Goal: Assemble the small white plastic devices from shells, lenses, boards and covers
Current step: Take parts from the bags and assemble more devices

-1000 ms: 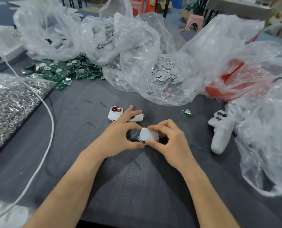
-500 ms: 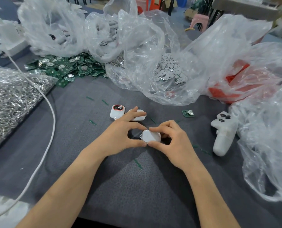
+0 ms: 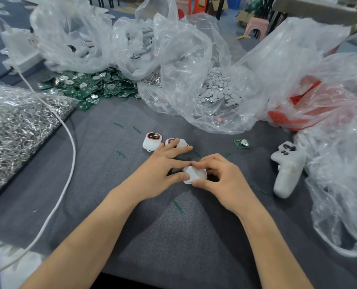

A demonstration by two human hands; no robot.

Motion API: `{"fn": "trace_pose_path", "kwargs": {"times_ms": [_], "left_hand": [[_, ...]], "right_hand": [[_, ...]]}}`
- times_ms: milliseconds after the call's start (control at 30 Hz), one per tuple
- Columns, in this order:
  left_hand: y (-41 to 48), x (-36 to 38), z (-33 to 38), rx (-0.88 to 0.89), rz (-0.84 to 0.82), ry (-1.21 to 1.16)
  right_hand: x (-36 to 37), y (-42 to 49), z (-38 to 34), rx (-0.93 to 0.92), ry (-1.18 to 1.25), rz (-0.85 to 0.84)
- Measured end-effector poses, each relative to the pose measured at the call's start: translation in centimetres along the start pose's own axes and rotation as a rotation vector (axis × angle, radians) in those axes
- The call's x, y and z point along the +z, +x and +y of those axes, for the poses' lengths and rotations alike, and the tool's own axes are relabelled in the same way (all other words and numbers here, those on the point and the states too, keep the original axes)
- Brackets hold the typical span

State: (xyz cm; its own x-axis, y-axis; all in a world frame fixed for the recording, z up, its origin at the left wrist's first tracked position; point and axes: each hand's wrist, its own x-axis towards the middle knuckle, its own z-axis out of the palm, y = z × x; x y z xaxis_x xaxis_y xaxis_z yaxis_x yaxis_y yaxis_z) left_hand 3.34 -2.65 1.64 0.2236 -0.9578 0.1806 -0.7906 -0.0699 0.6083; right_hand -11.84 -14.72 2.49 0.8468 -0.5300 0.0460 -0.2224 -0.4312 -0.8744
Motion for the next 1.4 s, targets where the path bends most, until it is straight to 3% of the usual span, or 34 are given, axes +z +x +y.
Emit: {"fn": "trace_pose_path", "kwargs": {"times_ms": [400,633,867,1000,1233,1400], "left_hand": [[-0.2,0.5,-0.1,0.021,0.03,0.055],[-0.3,0.6,0.9,0.016,0.104,-0.172],[0.9,2.3,3.3,-0.178,0.333,-0.504],[1.5,3.7,4.3,-0.262,0.385,-0.787],[1.4,3.8,3.6,-0.314,0.332,-0.84],[1.2,3.4,3.7,-0.25,0.36,-0.762]], "right_hand": [[-0.2,-0.8,0.5,0.001,0.082,-0.034],[0.5,-1.3,0.4,-0.087,0.008,0.042],[0.2,-1.2,0.0,-0.106,0.289,0.215],[-0.2,-1.2,0.0,-0.114,0.371,0.279],[0.4,-1.0,0.5,-0.032,0.408,0.301],[0.3,-0.9,0.3,-0.041,0.5,0.285]]}}
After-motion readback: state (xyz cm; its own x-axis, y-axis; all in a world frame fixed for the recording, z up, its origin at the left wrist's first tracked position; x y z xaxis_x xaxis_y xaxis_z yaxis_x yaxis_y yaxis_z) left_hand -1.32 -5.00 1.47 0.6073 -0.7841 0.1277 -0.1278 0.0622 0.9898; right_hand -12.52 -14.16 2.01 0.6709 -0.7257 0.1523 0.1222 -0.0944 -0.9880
